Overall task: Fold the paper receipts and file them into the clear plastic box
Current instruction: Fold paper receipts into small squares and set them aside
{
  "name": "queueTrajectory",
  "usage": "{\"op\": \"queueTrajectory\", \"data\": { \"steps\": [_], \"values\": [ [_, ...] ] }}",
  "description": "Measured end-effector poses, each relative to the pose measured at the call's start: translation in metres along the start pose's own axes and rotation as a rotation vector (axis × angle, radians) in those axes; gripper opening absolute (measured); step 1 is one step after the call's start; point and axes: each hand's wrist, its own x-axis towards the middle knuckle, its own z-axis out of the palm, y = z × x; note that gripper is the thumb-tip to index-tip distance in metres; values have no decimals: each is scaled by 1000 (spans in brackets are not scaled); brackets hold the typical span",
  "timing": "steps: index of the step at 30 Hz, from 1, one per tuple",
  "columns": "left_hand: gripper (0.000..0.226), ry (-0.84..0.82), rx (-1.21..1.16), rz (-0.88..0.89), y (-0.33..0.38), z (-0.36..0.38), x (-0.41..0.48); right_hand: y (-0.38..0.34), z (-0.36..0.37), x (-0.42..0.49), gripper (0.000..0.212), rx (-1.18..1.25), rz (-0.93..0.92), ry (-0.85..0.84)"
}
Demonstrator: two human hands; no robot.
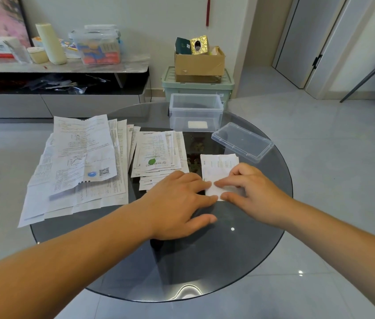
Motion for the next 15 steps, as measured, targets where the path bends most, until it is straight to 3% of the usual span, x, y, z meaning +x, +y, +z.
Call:
{"op": "queueTrajectory", "data": {
  "steps": [5, 15],
  "values": [
    [57, -16, -8, -7, -2, 0, -3, 1, -2, -6, 39, -200, 16, -43],
    [59, -33, -74, -54, 2, -2, -5, 18, -14, -15, 39, -112, 100, -10]
  ]
}}
